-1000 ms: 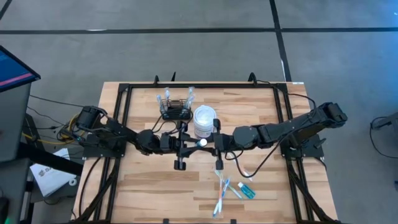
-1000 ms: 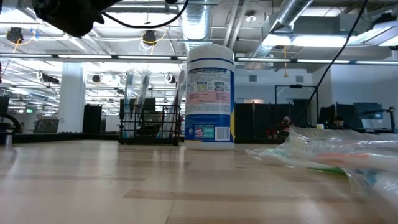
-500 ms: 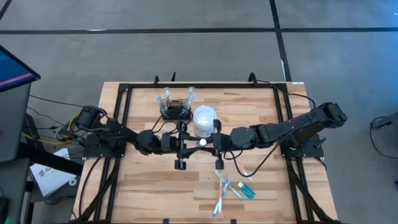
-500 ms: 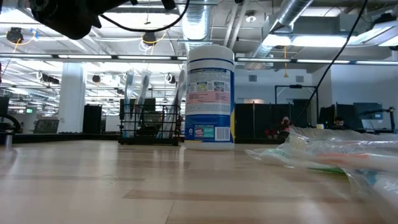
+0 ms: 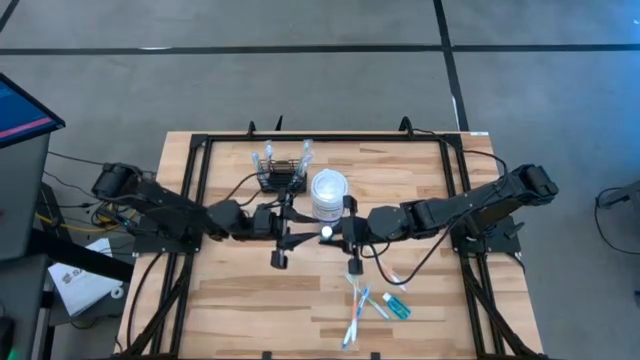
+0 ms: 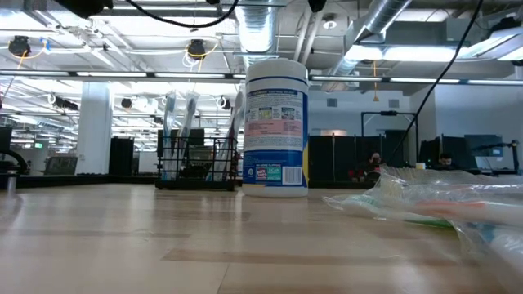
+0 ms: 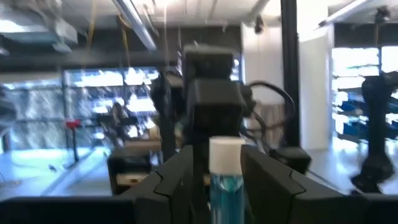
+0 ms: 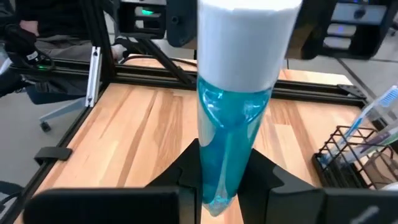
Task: Pick & Place toothbrushing station
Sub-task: Put the top blue mouthwash into the mesh organizer
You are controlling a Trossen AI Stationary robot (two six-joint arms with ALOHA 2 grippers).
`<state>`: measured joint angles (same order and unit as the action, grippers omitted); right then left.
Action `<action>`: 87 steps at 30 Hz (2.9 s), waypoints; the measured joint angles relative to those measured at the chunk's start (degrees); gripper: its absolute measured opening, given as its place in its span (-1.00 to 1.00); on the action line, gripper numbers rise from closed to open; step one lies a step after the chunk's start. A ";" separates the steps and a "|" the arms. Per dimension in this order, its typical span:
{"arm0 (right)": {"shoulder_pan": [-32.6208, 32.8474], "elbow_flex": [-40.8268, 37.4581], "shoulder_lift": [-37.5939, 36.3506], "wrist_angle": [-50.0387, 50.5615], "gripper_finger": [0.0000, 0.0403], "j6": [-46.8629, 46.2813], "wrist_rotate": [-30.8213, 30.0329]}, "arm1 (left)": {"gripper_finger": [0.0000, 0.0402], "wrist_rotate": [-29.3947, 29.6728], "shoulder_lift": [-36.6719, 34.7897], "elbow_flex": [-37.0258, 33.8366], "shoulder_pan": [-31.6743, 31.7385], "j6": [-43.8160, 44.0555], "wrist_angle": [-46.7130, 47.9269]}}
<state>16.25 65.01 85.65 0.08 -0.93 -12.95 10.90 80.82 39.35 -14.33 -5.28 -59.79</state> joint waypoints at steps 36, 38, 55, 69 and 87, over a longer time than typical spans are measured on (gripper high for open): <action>-0.68 0.00 -0.07 3.38 -0.73 -2.19 1.37 | -0.16 -10.15 -0.90 3.55 4.54 8.73 12.38; -0.68 0.00 -0.07 3.43 -0.73 -2.21 1.39 | -0.16 -10.05 0.10 4.53 4.54 8.57 12.80; -0.68 0.00 -0.07 4.48 -0.73 -2.76 1.50 | -0.16 -9.23 2.89 9.93 4.54 4.12 17.61; -0.68 0.00 -0.07 4.90 -0.73 -2.74 1.49 | -0.44 -9.26 2.94 9.92 4.52 5.31 19.37; -0.68 0.07 -0.09 6.10 -0.70 -3.37 1.53 | -0.56 -9.25 2.90 9.86 4.54 6.61 19.49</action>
<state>15.57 65.08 85.56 6.18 -4.29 -11.42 1.65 83.72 49.21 -9.78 1.32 -40.30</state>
